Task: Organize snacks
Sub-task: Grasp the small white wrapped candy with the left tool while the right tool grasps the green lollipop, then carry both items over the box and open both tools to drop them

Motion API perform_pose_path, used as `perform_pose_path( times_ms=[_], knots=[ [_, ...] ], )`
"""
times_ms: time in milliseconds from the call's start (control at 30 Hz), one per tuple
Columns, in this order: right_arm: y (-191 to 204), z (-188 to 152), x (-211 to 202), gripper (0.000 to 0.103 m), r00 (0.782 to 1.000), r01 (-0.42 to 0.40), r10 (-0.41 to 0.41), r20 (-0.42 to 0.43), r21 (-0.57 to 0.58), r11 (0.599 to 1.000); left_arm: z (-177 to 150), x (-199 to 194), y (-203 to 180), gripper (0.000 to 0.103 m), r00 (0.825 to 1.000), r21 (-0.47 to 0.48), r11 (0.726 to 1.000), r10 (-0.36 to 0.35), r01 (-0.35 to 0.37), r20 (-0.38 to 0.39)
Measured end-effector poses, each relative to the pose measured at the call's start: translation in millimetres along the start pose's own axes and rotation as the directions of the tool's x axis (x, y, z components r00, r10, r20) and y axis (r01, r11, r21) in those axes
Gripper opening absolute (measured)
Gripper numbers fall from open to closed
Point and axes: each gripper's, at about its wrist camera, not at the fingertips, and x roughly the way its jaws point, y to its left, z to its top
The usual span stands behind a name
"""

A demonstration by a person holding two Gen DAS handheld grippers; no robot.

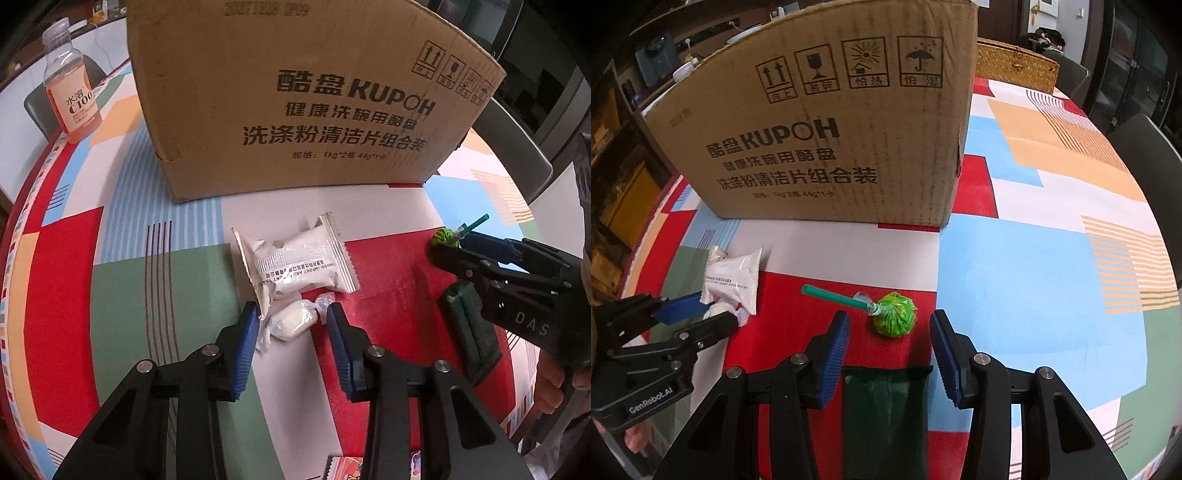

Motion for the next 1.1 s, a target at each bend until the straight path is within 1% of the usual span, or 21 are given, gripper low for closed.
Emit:
perform_pose_path(
  times_ms=[67, 133, 233, 267, 433, 500, 733, 1100],
  knots=[
    [-3, 1, 2, 0.046, 1.0, -0.002, 0.002, -0.001, 0.006, 1.0, 0, 0, -3, 0.035, 1.0, 0.012, 1.0, 0.013, -0.013, 0.001],
    [-6, 2, 5, 0.046, 1.0, -0.006, 0.006, -0.002, 0.013, 1.0, -1, 1, -6, 0.023, 1.0, 0.017, 1.0, 0.001, -0.001, -0.003],
    [-7, 3, 9, 0.045, 1.0, -0.011, 0.011, -0.006, 0.02, 1.0, -1, 2, -12, 0.019, 1.0, 0.031, 1.0, 0.0, 0.0, -0.003],
    [-8, 3, 10, 0.043, 1.0, -0.014, 0.014, -0.007, 0.022, 1.0, -1, 2, -13, 0.019, 1.0, 0.032, 0.999, -0.002, 0.002, -0.004],
    [-8, 6, 12, 0.036, 1.0, -0.013, 0.013, 0.002, 0.013, 1.0, 0, 3, -15, 0.018, 1.0, 0.028, 0.999, -0.023, 0.023, -0.008],
    [-6, 6, 12, 0.026, 1.0, -0.007, 0.007, 0.001, 0.002, 1.0, 1, 3, -14, 0.018, 0.999, 0.021, 0.999, -0.033, 0.034, -0.01],
    [1, 0, 3, 0.026, 1.0, -0.028, 0.028, 0.008, -0.006, 1.0, 0, -5, -15, 0.018, 0.998, 0.015, 0.998, -0.054, 0.054, 0.008],
    [17, -2, -31, 0.026, 0.994, -0.077, 0.079, 0.071, -0.024, 0.997, 1, -43, -17, 0.018, 0.992, 0.031, 0.996, -0.084, 0.082, 0.096]
  ],
)
